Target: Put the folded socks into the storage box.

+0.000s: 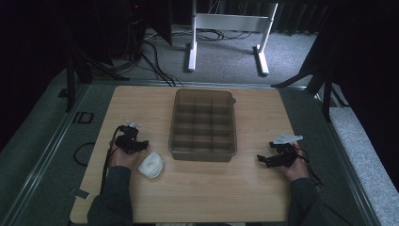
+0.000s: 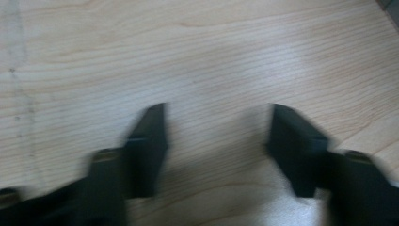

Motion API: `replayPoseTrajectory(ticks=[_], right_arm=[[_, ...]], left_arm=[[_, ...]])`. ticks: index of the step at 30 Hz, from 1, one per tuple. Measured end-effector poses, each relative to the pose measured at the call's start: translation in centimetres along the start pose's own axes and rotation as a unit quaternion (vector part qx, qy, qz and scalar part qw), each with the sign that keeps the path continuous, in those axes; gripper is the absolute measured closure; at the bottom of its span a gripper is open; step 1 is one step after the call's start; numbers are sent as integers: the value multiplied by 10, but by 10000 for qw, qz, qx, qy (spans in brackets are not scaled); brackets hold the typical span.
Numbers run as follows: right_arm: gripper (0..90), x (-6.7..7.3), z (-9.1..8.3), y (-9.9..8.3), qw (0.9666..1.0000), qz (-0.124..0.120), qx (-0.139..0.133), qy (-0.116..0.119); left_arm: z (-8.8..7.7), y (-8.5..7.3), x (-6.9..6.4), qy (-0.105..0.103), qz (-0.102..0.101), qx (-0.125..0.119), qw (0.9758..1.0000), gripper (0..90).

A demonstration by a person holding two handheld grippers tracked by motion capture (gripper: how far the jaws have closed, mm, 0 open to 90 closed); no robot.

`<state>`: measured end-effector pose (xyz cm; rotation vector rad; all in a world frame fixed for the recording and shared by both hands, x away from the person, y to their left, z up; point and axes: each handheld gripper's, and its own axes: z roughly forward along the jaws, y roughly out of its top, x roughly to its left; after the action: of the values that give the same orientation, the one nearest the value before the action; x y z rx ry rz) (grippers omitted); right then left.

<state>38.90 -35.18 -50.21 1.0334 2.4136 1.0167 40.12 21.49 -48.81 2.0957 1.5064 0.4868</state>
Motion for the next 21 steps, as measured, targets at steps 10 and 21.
replayPoseTrajectory(ticks=[10,21], right_arm=[[111,0,0,0,10000,-1,-1,0],[111,0,0,0,10000,0,0,-2]], left_arm=[[-12,-3,-2,352,221,-10,9991,489],[-35,0,0,95,188,-294,9993,524]])
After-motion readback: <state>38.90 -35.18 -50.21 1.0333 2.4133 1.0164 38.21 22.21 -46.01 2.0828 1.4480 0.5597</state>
